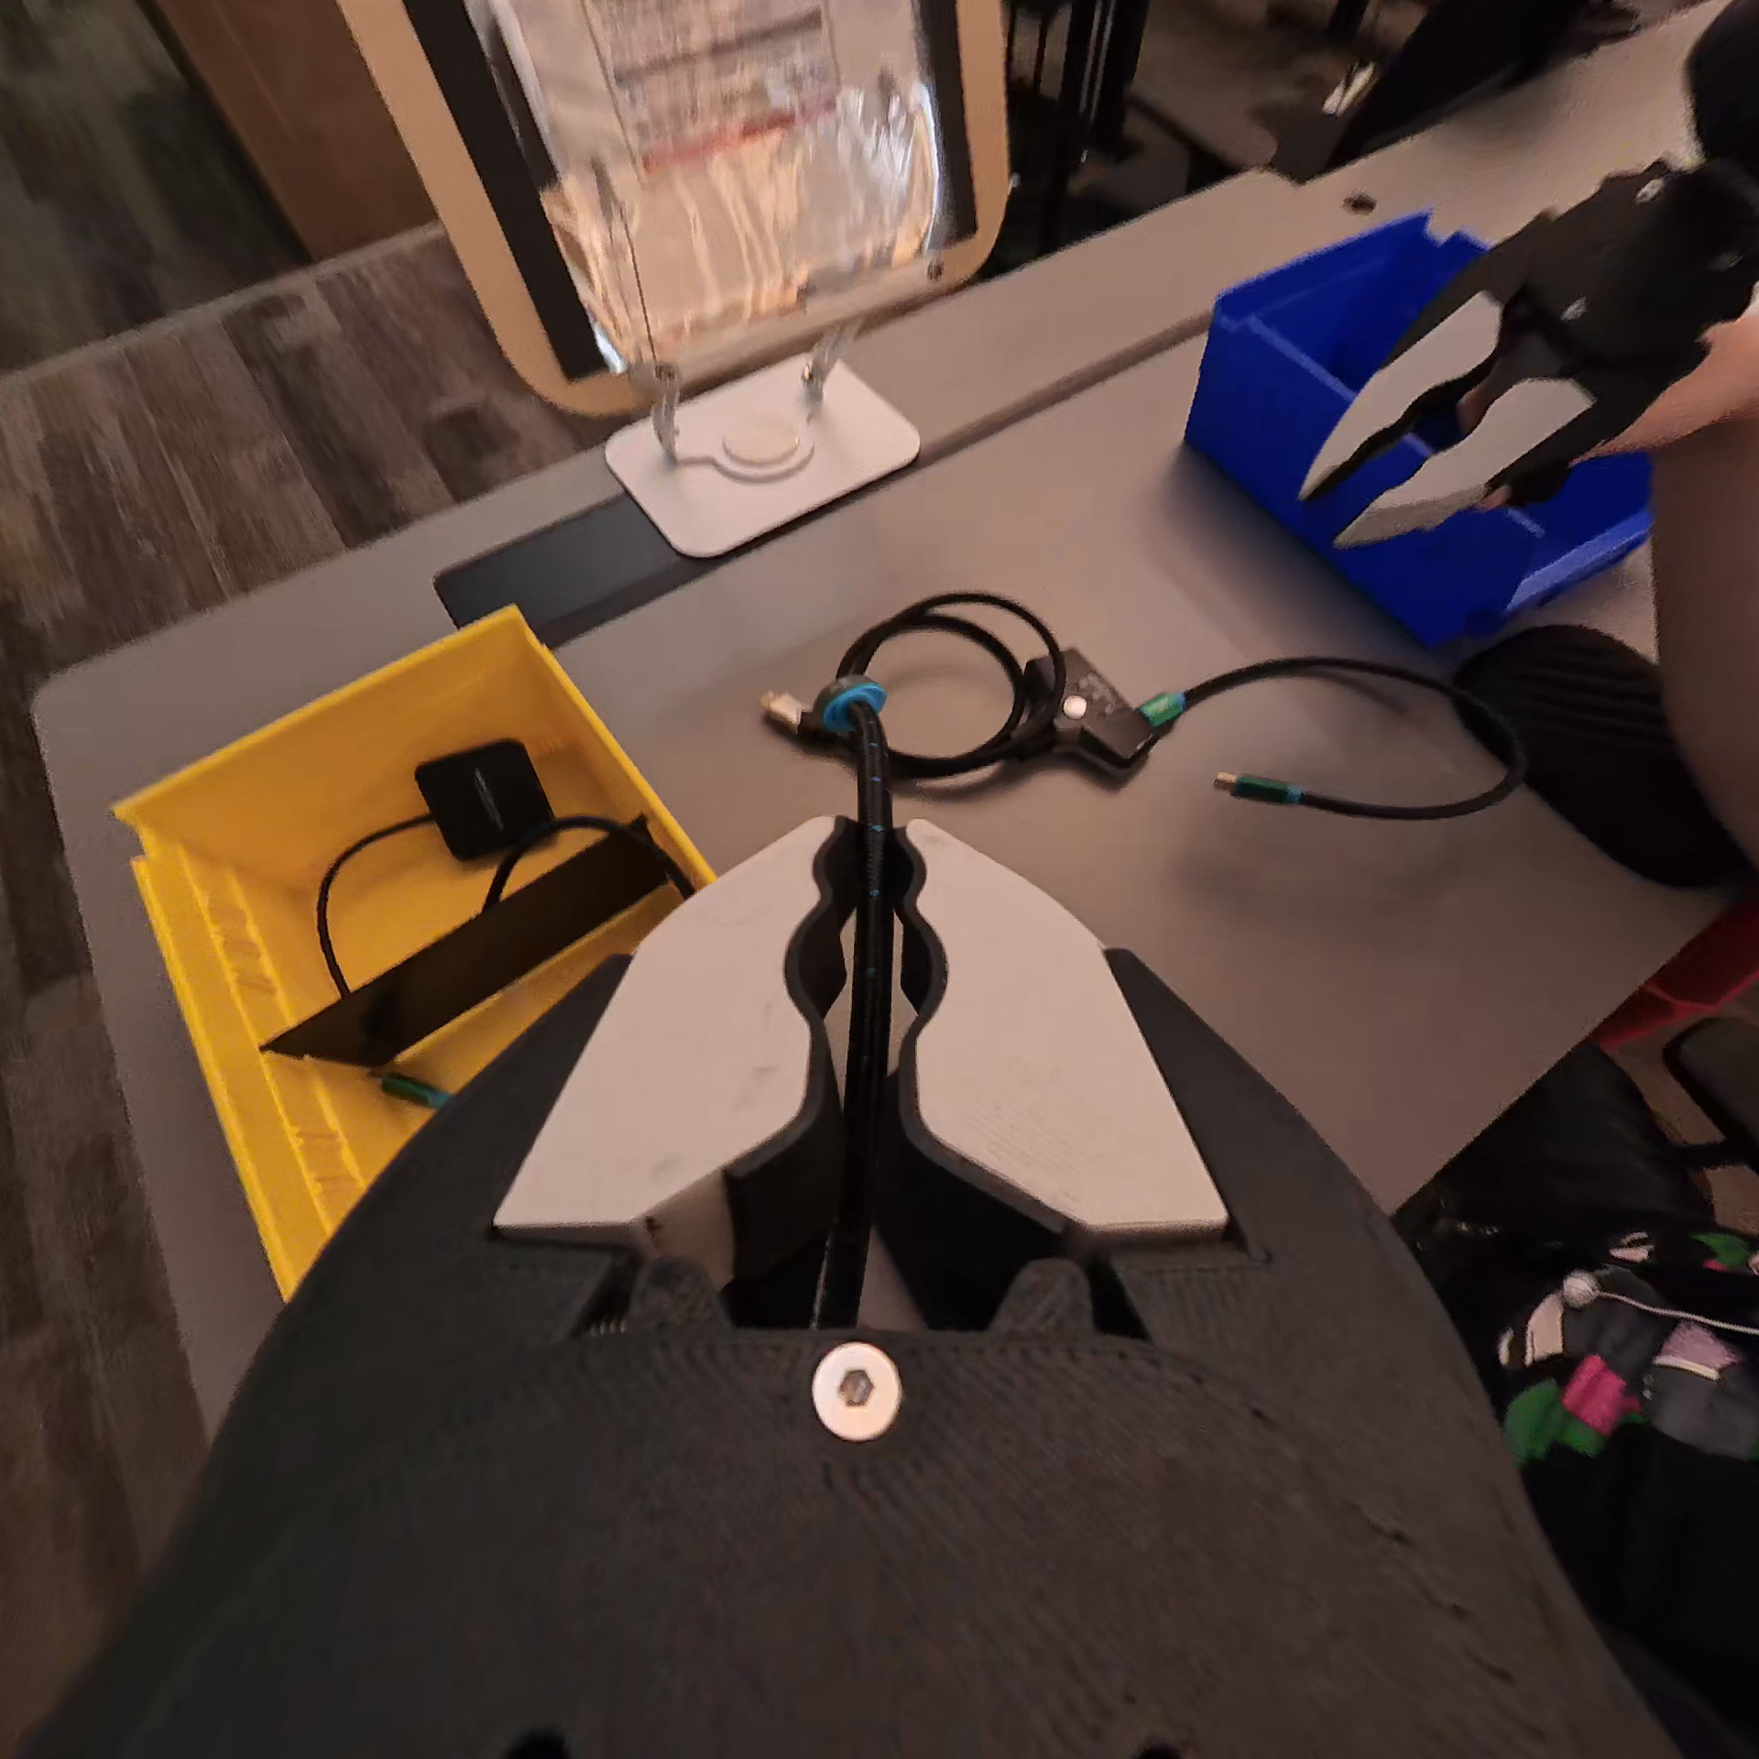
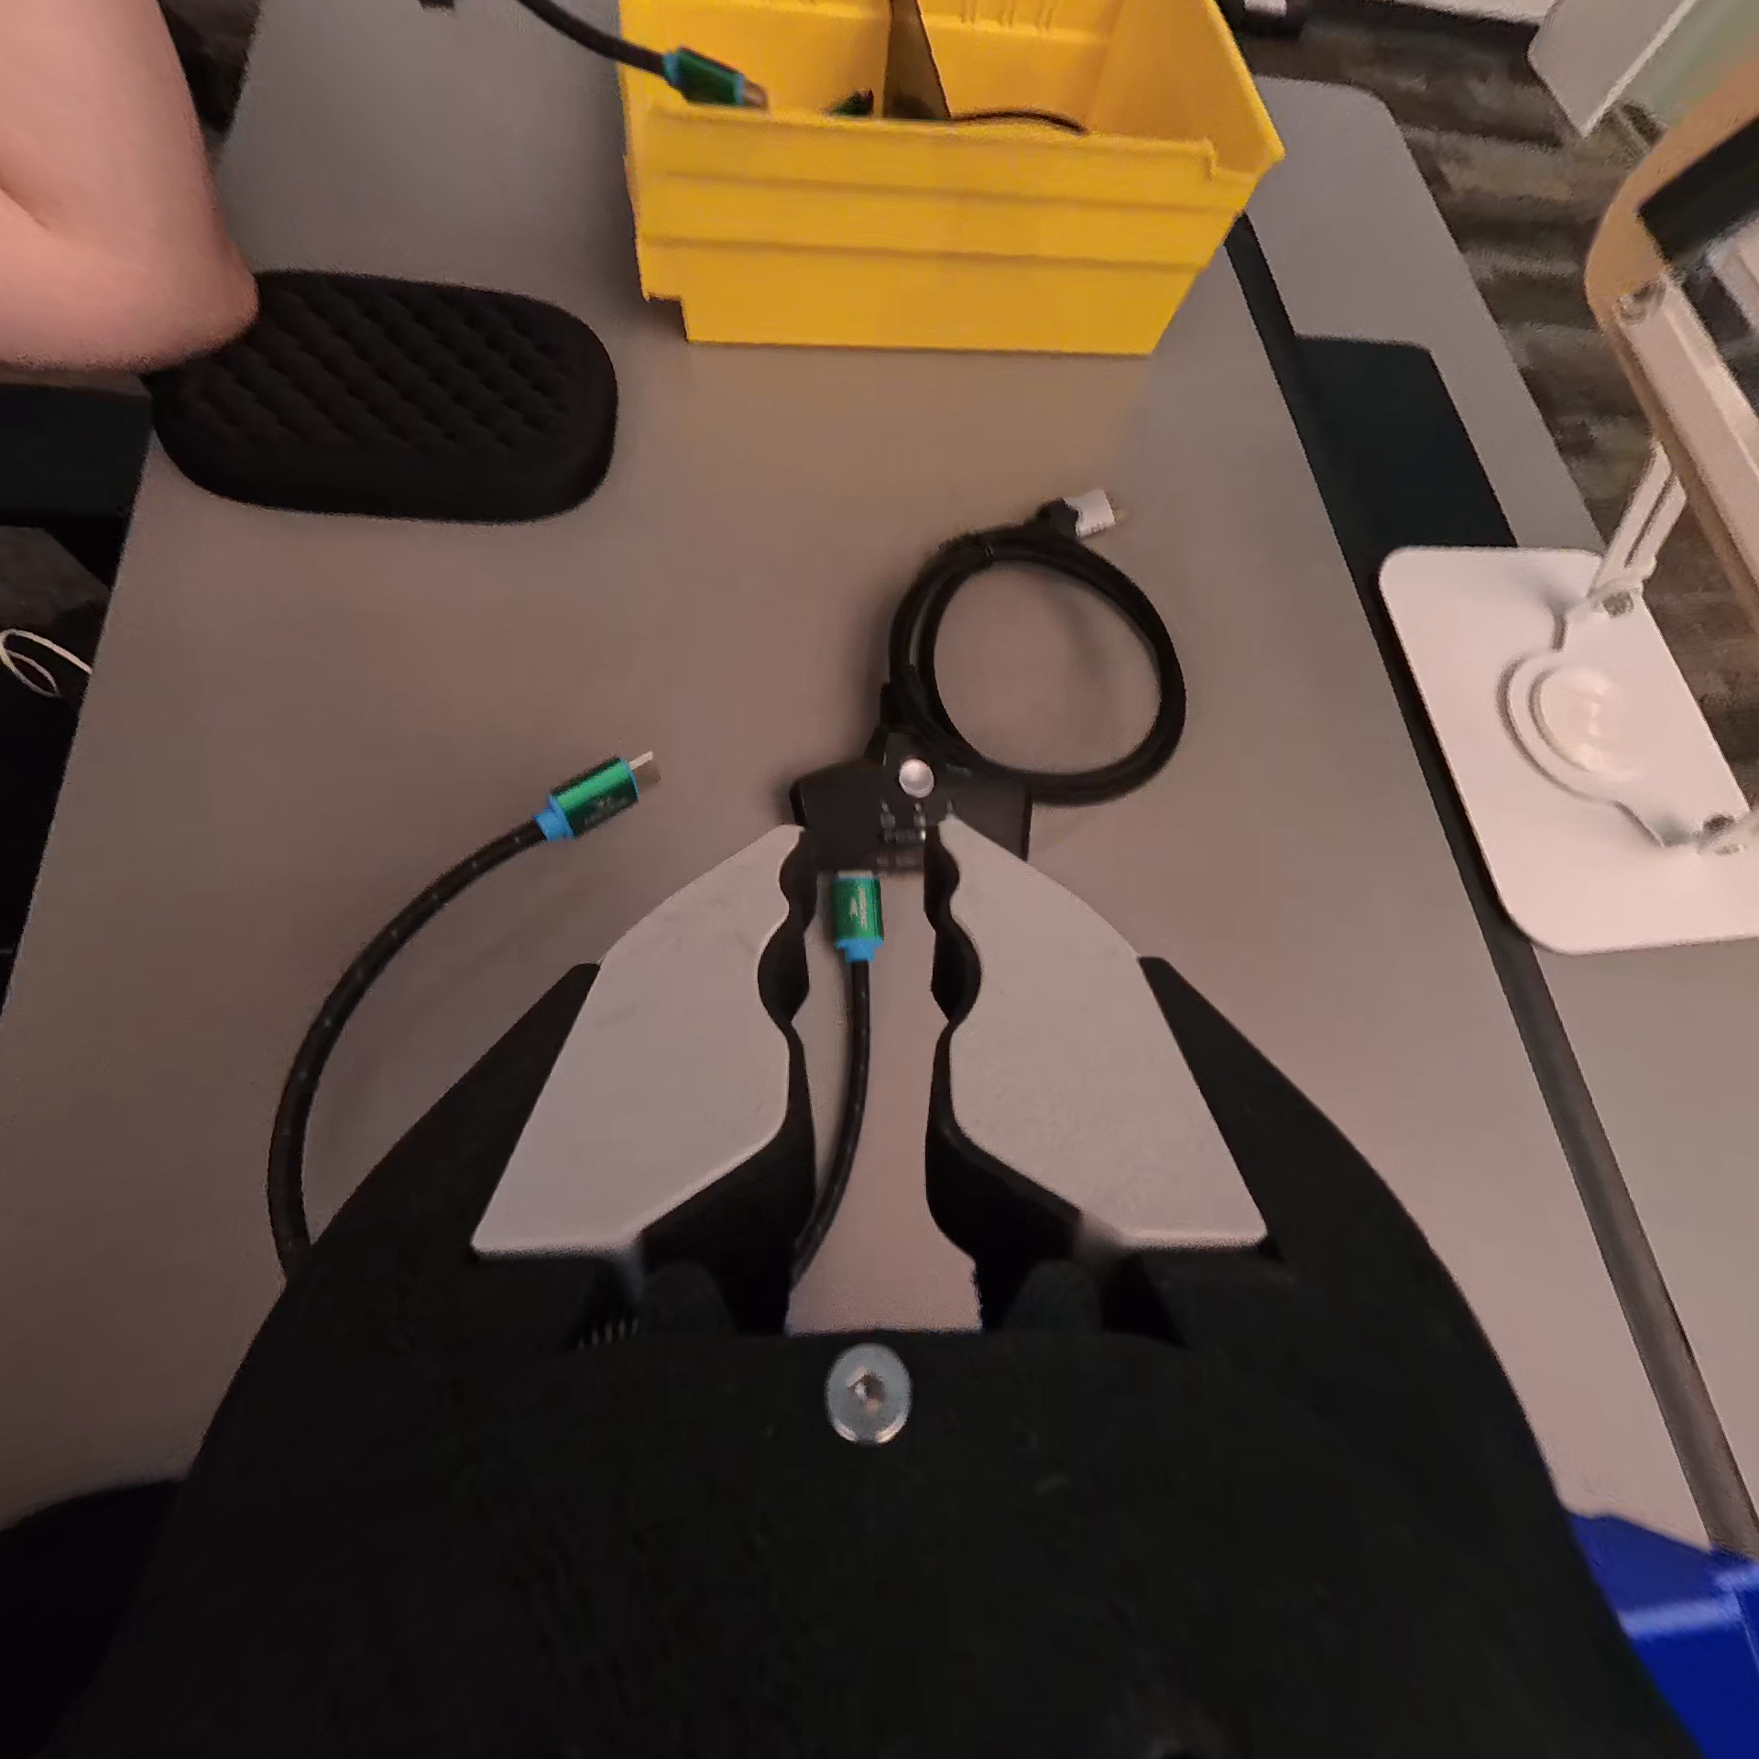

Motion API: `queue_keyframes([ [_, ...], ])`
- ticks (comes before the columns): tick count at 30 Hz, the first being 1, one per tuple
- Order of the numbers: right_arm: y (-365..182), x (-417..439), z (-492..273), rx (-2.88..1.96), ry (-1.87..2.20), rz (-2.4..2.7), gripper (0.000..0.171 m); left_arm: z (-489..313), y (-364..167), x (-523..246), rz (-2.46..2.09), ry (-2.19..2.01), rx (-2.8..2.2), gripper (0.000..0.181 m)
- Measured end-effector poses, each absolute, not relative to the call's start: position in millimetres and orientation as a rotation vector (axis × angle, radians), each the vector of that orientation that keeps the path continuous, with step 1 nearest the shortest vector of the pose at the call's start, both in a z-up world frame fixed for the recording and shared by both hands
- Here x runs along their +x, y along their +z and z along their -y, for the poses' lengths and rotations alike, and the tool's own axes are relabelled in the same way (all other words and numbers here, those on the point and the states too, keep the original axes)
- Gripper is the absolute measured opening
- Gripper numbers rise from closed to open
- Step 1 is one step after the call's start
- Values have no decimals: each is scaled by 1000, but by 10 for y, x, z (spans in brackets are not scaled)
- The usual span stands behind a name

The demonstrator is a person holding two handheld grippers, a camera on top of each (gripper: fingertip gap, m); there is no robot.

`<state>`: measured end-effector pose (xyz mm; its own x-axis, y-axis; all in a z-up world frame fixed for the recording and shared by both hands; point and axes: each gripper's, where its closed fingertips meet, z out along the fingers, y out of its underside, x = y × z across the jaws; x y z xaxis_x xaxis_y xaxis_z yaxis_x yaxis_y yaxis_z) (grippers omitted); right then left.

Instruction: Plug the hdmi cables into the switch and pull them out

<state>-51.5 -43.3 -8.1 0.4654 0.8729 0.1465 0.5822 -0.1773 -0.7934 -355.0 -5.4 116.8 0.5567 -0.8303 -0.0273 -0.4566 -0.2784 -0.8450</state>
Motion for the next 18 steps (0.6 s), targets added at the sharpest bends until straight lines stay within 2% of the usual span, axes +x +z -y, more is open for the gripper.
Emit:
queue_keyframes([
  [9,128,-1151,362,-1612,249,1274,24,537,1541,-2849,-1303,-752,-1549,6],
  [13,528,-1239,314,-1419,95,1136,28,619,1547,-2487,-1390,-860,-1476,6],
  [18,965,-1102,260,-1258,-291,904,36,468,1471,-2139,-1350,-913,-1516,6],
])
